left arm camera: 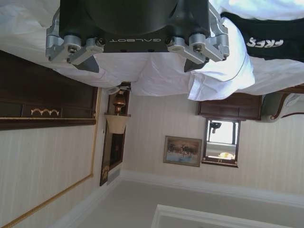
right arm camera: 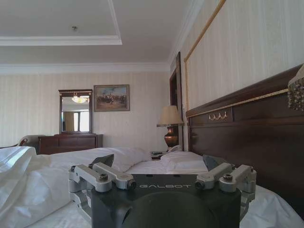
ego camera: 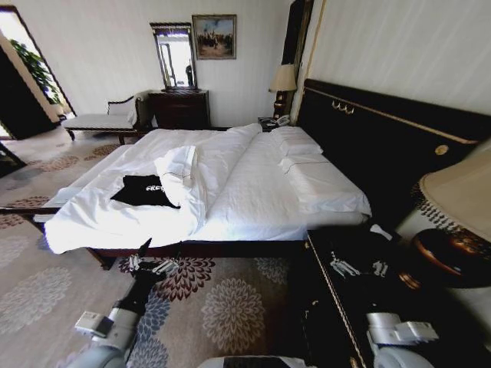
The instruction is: Fold the clothes on the bed.
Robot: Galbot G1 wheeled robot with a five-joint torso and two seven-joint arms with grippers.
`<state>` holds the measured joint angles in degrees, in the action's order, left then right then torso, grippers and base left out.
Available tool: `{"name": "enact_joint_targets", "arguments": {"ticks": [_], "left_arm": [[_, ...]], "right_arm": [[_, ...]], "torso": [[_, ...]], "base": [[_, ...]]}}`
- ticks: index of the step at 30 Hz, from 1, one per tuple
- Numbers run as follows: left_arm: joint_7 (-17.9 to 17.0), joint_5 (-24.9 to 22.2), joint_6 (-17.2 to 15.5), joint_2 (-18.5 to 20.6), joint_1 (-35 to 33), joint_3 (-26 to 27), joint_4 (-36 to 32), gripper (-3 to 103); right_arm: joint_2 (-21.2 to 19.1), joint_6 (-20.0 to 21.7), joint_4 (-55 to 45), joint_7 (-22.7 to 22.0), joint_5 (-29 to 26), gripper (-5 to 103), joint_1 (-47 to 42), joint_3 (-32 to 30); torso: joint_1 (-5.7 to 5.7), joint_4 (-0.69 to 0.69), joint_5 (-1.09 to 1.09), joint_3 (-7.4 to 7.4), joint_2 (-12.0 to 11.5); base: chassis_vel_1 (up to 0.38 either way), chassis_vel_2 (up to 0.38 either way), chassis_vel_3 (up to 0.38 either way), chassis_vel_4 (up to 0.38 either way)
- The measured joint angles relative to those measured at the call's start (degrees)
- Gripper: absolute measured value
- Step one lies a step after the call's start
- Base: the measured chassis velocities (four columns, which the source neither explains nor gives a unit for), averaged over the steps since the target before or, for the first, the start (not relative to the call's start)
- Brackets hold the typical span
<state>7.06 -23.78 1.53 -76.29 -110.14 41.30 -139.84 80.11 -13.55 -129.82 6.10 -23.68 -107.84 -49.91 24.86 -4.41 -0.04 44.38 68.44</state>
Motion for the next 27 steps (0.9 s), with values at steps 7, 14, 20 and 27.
{"name": "enact_joint_targets", "arguments": {"ticks": [7, 14, 20, 27], "left_arm": [[0.02, 0.19, 0.19, -0.03, -0.09, 0.12, -0.01, 100], [-0.02, 0.50, 0.33, -0.47, -0.01, 0.09, 0.27, 100], [-0.05, 0.64, 0.50, -0.90, 0.19, -0.15, 0.73, 100], [-0.05, 1.12, 1.01, -1.18, 0.36, -0.33, 1.54, 100]], "right_arm": [[0.00, 0.00, -0.10, -0.04, -0.37, 100, 0.28, -0.07], [0.10, -0.01, 0.16, -0.04, -0.37, 100, 0.50, -0.03], [0.14, -0.03, 0.46, -0.04, -0.34, 100, 0.53, -0.01], [0.30, -0.05, 0.92, -0.05, -0.16, 100, 0.82, 0.22]], "torso": [[-0.01, 0.00, -0.01, -0.01, 0.01], [0.01, 0.00, -0.01, 0.01, 0.00], [0.02, 0.01, 0.00, 0.01, 0.00], [0.02, 0.00, -0.01, 0.01, 0.00]], "base": [[-0.144, 0.148, 0.135, -0.150], [-0.172, 0.180, 0.175, -0.173], [-0.171, 0.181, 0.195, -0.169], [-0.180, 0.170, 0.174, -0.168]]}}
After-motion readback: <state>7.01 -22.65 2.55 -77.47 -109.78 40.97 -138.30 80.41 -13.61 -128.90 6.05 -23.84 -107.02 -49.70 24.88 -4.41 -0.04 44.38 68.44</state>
